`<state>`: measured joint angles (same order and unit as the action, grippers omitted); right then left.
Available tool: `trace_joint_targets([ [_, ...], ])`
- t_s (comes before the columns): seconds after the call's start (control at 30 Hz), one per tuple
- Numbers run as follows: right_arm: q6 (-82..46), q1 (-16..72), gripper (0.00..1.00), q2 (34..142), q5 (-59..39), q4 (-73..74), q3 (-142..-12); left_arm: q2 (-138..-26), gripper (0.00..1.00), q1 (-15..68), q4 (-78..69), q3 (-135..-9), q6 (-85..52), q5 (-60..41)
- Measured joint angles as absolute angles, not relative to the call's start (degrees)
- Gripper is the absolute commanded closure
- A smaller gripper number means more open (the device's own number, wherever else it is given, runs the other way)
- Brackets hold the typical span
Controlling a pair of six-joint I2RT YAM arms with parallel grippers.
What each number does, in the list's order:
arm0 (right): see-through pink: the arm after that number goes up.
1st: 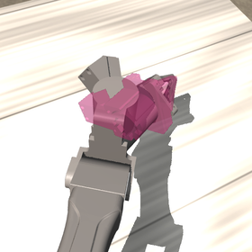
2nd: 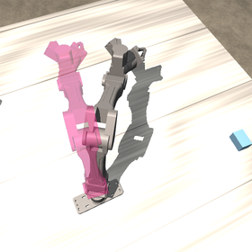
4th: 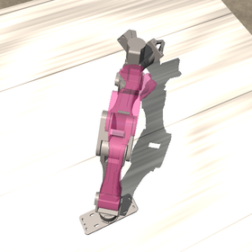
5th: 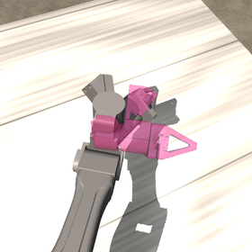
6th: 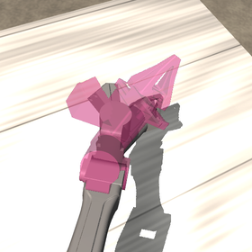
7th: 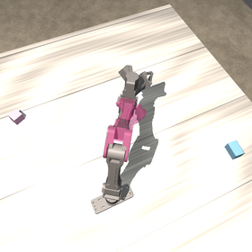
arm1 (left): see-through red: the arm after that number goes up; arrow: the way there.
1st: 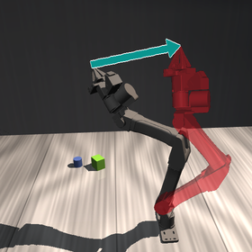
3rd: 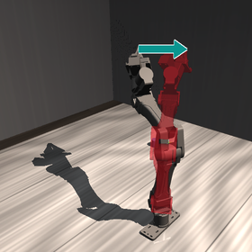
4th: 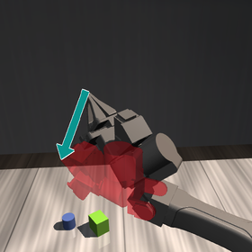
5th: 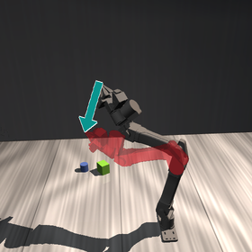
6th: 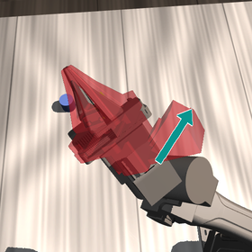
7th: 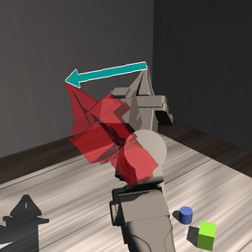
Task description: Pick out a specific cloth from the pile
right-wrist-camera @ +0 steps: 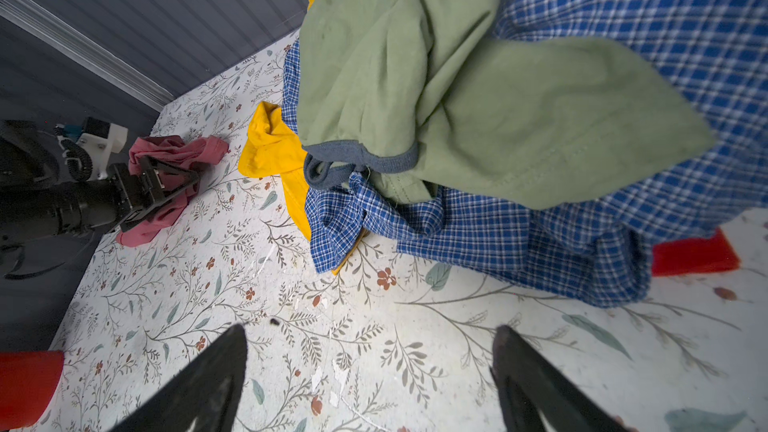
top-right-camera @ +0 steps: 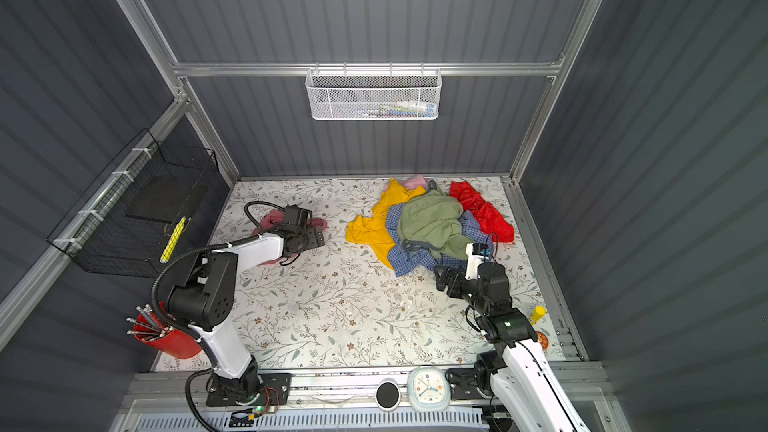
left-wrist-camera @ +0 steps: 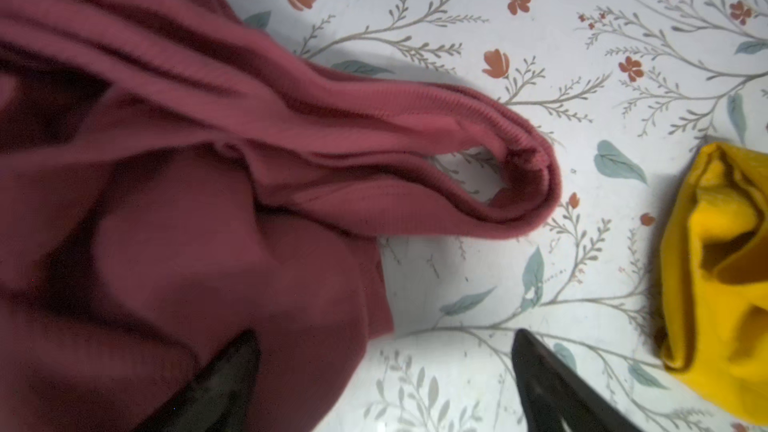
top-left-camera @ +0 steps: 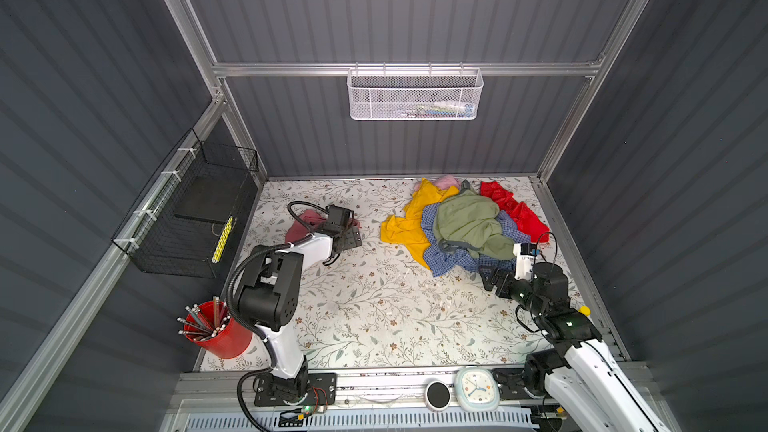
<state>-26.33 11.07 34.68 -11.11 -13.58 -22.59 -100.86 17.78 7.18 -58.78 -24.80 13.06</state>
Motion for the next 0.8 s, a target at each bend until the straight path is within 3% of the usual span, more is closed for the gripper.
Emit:
trace_joint_targets([
  [0.37,-22.39,11.07,0.08,40.27,-10.85,-12.05,-26.41,-89.56,0.0,30.02,4.43,-52.34,-22.37,22.83],
  [0.8,-9.63,10.79,0.01,48.21,-2.57,-4.36,-31.66,-76.95,0.0,35.62,0.67,-42.63,-19.25,32.64],
])
